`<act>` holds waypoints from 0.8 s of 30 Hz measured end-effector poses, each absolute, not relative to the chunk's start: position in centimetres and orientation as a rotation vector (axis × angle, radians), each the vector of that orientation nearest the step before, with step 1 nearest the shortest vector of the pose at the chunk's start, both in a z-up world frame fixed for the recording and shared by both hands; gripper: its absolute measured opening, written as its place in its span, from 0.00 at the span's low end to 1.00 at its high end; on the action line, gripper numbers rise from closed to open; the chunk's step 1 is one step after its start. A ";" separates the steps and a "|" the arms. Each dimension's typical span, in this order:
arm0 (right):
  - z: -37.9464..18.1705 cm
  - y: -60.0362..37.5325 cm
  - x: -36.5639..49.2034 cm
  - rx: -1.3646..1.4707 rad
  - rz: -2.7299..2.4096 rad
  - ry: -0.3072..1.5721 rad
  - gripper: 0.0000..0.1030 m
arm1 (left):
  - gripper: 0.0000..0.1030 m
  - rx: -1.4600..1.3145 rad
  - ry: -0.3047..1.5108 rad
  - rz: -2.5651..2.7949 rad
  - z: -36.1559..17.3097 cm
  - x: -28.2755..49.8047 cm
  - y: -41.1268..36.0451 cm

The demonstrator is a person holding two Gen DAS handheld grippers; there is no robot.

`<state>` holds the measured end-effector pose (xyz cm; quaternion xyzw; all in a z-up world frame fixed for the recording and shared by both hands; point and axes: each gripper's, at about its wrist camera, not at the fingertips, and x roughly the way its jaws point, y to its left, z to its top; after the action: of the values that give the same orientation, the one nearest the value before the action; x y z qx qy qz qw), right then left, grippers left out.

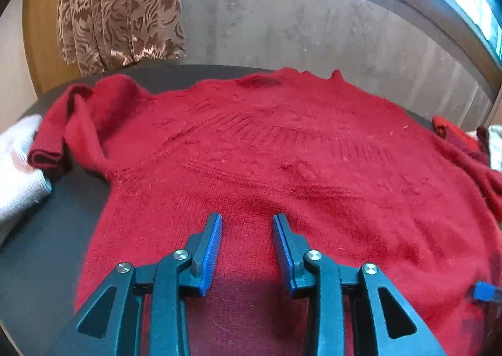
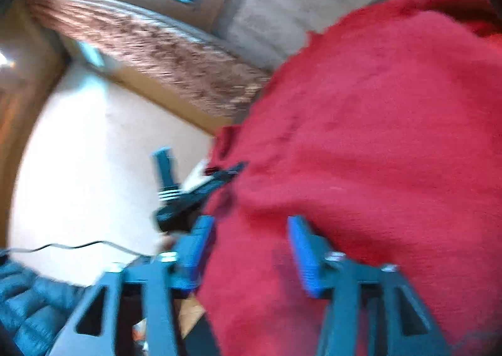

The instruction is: Fold clothes

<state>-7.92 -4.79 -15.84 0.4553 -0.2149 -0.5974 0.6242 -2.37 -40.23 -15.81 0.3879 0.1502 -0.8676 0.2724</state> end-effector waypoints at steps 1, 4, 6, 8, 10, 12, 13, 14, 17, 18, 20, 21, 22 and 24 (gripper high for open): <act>-15.6 -4.8 -7.8 1.050 -1.380 -0.489 0.68 | 0.34 1.045 0.399 -2.334 -15.8 -2.5 -40.2; -14.6 -4.1 -7.3 1.128 -1.492 -0.447 0.68 | 0.34 1.046 0.400 -2.335 -15.7 -2.7 -40.5; -13.5 -2.1 -7.6 1.139 -1.589 -0.457 0.72 | 0.34 1.041 0.424 -2.342 -15.7 -2.8 -41.1; -11.8 1.8 -8.2 1.101 -1.721 -0.521 0.76 | 0.34 1.040 0.427 -2.344 -15.8 -2.8 -41.1; -9.7 6.6 -8.8 1.060 -1.882 -0.590 0.82 | 0.35 1.042 0.420 -2.343 -15.8 -2.9 -41.2; -7.5 12.1 -9.0 1.016 -2.073 -0.661 0.84 | 0.35 1.045 0.408 -2.341 -15.8 -3.0 -41.3; -6.6 14.4 -9.0 0.995 -2.155 -0.693 0.84 | 0.35 1.045 0.408 -2.341 -15.8 -3.0 -41.2; -6.0 16.2 -8.9 0.970 -2.219 -0.720 0.84 | 0.35 1.045 0.410 -2.341 -15.8 -2.9 -41.2; -4.2 21.9 -8.8 0.849 -2.398 -0.851 0.84 | 0.35 1.044 0.417 -2.343 -15.8 -2.8 -41.2; -4.2 23.2 -9.0 0.832 -2.407 -0.912 0.84 | 0.35 1.044 0.417 -2.344 -15.7 -2.8 -41.2; -4.5 25.1 -9.7 0.830 -2.400 -1.023 0.84 | 0.35 1.044 0.416 -2.344 -15.8 -2.8 -41.1; -4.7 25.5 -10.0 0.830 -2.411 -1.045 0.83 | 0.35 1.044 0.415 -2.344 -15.8 -2.8 -41.1; -4.9 25.9 -10.4 0.823 -2.421 -1.064 0.82 | 0.35 1.044 0.416 -2.344 -15.8 -2.7 -41.1; -5.3 26.4 -11.0 0.808 -2.424 -1.111 0.80 | 0.35 1.043 0.418 -2.345 -15.8 -2.7 -41.1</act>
<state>-10.98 26.45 -5.32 0.2853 -0.3925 -0.8563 0.1767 -2.69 -41.10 -15.76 0.3867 0.1548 -0.8690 0.2673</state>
